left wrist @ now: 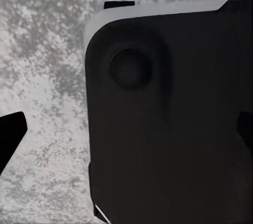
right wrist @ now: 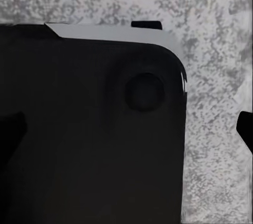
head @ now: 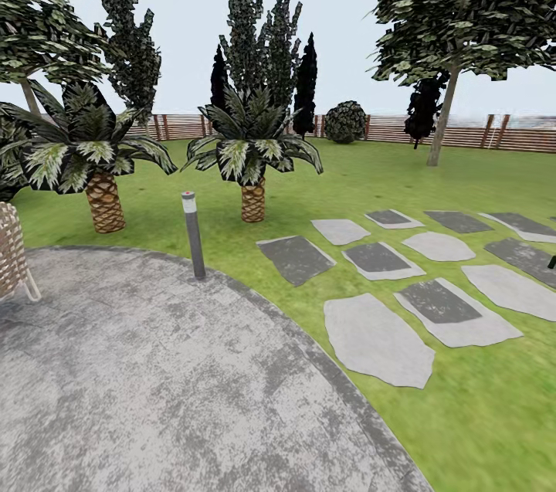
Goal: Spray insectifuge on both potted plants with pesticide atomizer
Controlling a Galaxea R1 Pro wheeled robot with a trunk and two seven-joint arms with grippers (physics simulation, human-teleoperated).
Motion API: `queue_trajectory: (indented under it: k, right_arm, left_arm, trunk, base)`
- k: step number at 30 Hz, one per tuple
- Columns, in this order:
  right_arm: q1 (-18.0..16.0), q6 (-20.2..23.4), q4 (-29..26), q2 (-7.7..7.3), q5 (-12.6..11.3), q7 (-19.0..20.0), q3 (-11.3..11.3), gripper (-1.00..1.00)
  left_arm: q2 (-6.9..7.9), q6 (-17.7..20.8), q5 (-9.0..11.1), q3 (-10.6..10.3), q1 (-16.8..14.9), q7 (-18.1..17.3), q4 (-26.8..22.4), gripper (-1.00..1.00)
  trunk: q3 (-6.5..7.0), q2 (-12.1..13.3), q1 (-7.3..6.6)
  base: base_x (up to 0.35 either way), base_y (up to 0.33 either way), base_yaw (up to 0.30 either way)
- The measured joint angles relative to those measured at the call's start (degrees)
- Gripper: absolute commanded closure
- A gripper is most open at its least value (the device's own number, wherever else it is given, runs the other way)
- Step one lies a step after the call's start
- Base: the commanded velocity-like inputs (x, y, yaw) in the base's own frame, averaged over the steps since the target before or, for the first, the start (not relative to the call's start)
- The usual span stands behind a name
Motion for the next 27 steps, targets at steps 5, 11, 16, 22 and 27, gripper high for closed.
queue_trajectory:
  k: [5,11,16,22,27]
  right_arm:
    - [-0.03,-1.61,-1.62,-1.15,0.01,-0.01,-0.03,-1.0]
    - [-0.26,-16.64,-14.87,-2.23,0.0,-0.01,-0.09,-1.0]
    - [-1.16,-16.72,-20.05,-2.35,-0.01,-0.01,-0.12,-1.0]
    - [-3.98,-17.01,-22.33,-2.36,-0.22,0.01,-0.17,-1.0]
    - [-6.38,-17.09,-22.12,-2.28,-0.14,0.13,-0.11,-1.0]
  left_arm:
    - [0.51,-1.58,0.05,0.03,-0.79,0.13,-1.65,-1.0]
    - [0.98,-14.08,0.08,-0.02,-4.89,0.03,-4.67,-1.0]
    - [1.21,-14.28,0.04,-0.06,-7.74,0.0,-7.07,-1.0]
    - [1.35,-14.35,0.1,0.0,-10.39,-0.01,-11.51,-1.0]
    - [1.42,-14.41,1.25,0.16,-10.55,-0.02,-12.53,-1.0]
  trunk:
    - [0.0,0.0,0.0]
    - [0.01,0.0,0.0]
    - [0.01,0.0,0.0]
    - [0.01,0.0,0.0]
    - [0.0,0.0,0.0]
  base:
    - [0.0,0.0,0.0]
    - [0.0,0.0,0.0]
    - [0.0,0.0,0.0]
    - [0.0,0.0,0.0]
    - [0.0,0.0,0.0]
